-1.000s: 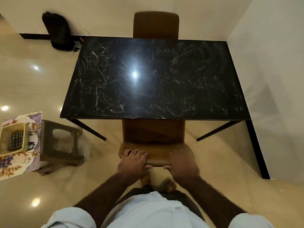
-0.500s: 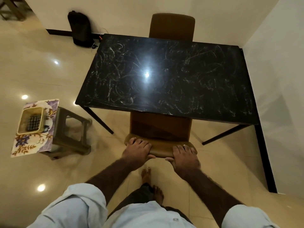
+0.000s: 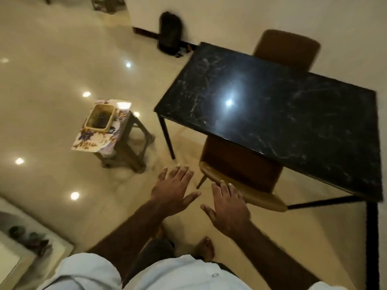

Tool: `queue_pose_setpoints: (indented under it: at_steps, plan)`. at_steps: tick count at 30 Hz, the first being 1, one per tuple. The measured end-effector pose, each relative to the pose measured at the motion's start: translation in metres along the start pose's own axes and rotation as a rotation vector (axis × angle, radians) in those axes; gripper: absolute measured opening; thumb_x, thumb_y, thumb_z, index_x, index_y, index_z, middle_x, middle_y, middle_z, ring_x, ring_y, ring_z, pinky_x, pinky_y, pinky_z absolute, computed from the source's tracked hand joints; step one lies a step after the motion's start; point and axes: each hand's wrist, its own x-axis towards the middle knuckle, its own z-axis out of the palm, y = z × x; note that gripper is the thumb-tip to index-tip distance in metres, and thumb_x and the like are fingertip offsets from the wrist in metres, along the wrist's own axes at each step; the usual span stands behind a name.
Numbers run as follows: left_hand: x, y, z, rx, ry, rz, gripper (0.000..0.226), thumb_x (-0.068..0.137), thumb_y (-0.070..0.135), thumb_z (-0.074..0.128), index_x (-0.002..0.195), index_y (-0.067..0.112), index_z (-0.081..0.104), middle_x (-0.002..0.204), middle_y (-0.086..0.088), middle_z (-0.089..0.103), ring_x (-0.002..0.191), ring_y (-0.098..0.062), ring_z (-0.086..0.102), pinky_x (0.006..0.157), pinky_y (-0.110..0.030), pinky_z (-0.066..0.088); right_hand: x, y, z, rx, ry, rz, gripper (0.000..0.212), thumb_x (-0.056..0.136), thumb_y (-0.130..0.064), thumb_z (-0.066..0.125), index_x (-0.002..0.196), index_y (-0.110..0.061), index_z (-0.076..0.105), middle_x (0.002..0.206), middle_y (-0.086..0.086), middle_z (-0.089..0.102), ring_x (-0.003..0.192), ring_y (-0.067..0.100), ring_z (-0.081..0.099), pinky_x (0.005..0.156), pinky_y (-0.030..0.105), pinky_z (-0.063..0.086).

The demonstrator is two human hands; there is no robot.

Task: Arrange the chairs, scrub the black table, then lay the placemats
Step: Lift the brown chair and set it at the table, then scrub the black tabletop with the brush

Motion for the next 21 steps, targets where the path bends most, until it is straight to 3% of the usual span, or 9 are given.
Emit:
queue_pose_setpoints:
  at_steps: [5,9,14,21]
  plan:
    - [-0.068,-0.115,-0.003,-0.06,0.204,-0.356,0.096,0.102,0.086,0.022,0.176,0.025,0.014,0.186,-0.003,0.008,0.172,-0.027,0.006,0.136,-0.061,0.011,0.052,-0.114,-0.024,-0.102,0.187,-0.287,0.096,0.104,-0.079,0.035,0.176,-0.018,0.014,0.182,0.021,0.014,0.167,0.048,0.016,0.128,0.064,0.032]
    - [-0.13,-0.21,-0.002,-0.042,0.336,-0.593,0.104,0.101,0.089,0.022,0.177,0.02,0.009,0.186,-0.009,0.001,0.172,-0.034,0.001,0.135,-0.064,0.01,0.094,-0.221,-0.048,-0.081,0.307,-0.46,0.104,0.102,-0.082,0.038,0.178,-0.02,0.001,0.184,0.017,-0.007,0.169,0.045,0.003,0.13,0.063,0.025]
    - [-0.19,-0.305,-0.005,-0.022,0.456,-0.729,0.11,0.1,0.088,0.032,0.177,0.014,0.005,0.185,-0.013,-0.011,0.171,-0.037,-0.011,0.134,-0.066,0.006,0.136,-0.332,-0.069,-0.059,0.402,-0.569,0.114,0.097,-0.09,0.036,0.177,-0.02,-0.007,0.184,0.012,-0.015,0.17,0.042,-0.005,0.132,0.061,0.013]
    - [-0.239,-0.438,-0.01,-0.019,0.49,-0.787,0.113,0.1,0.087,0.038,0.177,0.013,0.002,0.185,-0.012,-0.012,0.171,-0.037,-0.011,0.133,-0.068,0.009,0.187,-0.467,-0.079,-0.105,0.411,-0.642,0.116,0.096,-0.089,0.042,0.178,-0.018,0.0,0.185,0.012,-0.008,0.17,0.045,0.005,0.129,0.066,0.024]
